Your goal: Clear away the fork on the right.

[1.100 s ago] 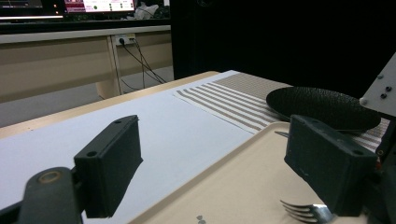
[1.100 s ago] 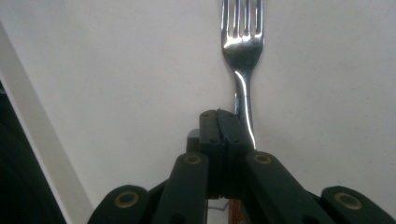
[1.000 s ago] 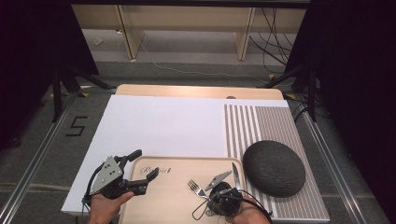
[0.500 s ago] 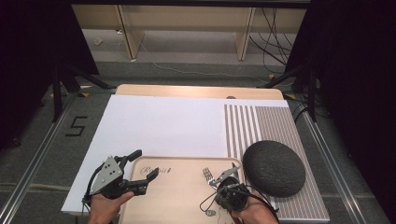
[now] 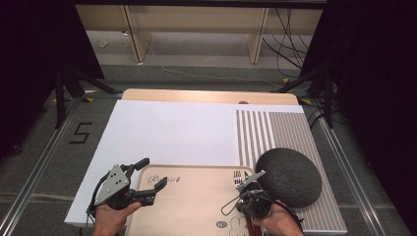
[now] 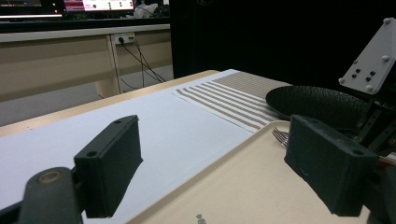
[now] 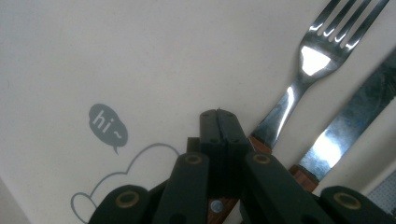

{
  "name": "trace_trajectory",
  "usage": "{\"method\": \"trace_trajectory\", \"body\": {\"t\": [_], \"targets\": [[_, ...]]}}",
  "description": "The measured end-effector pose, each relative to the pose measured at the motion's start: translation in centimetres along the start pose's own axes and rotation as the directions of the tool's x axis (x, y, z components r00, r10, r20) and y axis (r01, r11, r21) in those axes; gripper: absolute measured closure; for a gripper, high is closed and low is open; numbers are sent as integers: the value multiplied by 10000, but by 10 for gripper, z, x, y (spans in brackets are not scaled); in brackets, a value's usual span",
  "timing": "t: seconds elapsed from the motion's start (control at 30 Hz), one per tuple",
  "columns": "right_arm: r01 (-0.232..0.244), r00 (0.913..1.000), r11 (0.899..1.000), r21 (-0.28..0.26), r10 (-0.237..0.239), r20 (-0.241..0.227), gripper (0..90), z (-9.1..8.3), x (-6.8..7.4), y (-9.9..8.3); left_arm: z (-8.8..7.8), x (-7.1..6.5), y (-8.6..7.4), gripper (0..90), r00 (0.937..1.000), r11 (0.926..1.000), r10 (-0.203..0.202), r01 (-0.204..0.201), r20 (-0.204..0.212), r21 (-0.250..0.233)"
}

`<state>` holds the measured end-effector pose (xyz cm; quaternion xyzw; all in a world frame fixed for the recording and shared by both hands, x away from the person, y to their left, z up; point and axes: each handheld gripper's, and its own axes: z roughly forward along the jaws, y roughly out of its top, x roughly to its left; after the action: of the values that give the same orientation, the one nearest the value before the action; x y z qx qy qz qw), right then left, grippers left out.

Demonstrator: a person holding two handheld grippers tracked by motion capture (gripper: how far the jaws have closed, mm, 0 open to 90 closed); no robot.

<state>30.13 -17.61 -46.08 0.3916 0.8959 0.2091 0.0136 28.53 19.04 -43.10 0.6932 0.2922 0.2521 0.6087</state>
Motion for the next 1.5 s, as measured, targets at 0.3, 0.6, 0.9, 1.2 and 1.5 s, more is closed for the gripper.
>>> {"method": "trace_trajectory", "body": {"t": [0.3,0.6,0.9,1.2,1.5], "targets": [[-123,9999,9999,-52,123,-47,900,-2,-2,-2,0,0,0,175,10000,10000,2,-2,0,-16],[-129,9999,9996,-249,127,-96,866,-5,-4,-2,0,0,0,175,10000,10000,3,-3,-4,-16],[-654,9952,9868,-1478,537,-819,423,-16,-9,1,0,0,0,175,10000,10000,-1,1,-9,-25],[-1997,9620,9435,-2646,1375,-2358,181,-32,-16,2,0,0,0,175,10000,10000,5,-5,-1,-39],[-2204,9583,9349,-2783,1543,-2406,170,-39,-23,-1,-1,0,1,175,10000,10000,21,-21,-10,-79]]}}
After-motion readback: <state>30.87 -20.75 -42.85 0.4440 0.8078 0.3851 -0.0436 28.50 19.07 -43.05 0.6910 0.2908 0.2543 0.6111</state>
